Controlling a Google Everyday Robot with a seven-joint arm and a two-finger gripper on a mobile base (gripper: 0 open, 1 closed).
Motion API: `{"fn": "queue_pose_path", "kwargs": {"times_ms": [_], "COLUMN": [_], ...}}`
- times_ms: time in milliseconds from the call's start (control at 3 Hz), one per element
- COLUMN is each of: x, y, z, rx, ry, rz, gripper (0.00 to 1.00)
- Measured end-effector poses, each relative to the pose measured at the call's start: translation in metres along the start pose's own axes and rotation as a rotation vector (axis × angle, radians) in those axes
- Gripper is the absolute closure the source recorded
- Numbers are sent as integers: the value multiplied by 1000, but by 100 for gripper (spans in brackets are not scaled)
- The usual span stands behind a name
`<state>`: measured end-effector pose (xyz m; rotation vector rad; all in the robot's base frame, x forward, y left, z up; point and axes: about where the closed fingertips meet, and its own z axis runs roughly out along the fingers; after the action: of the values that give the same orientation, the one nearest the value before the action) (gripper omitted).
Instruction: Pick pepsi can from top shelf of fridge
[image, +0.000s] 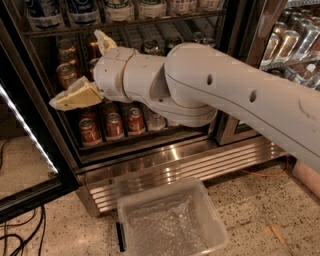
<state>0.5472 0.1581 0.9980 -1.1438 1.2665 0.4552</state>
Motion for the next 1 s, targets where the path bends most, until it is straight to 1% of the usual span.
{"fn": "queue_pose_path", "kwargs": {"times_ms": [333, 667, 1000], "x": [-5, -16, -26], "y": [8, 7, -5], "z": [14, 25, 34], "rx": [6, 31, 93], "ry": [-11, -35, -58], "rz": [87, 134, 144], "gripper": [0, 0, 0]}}
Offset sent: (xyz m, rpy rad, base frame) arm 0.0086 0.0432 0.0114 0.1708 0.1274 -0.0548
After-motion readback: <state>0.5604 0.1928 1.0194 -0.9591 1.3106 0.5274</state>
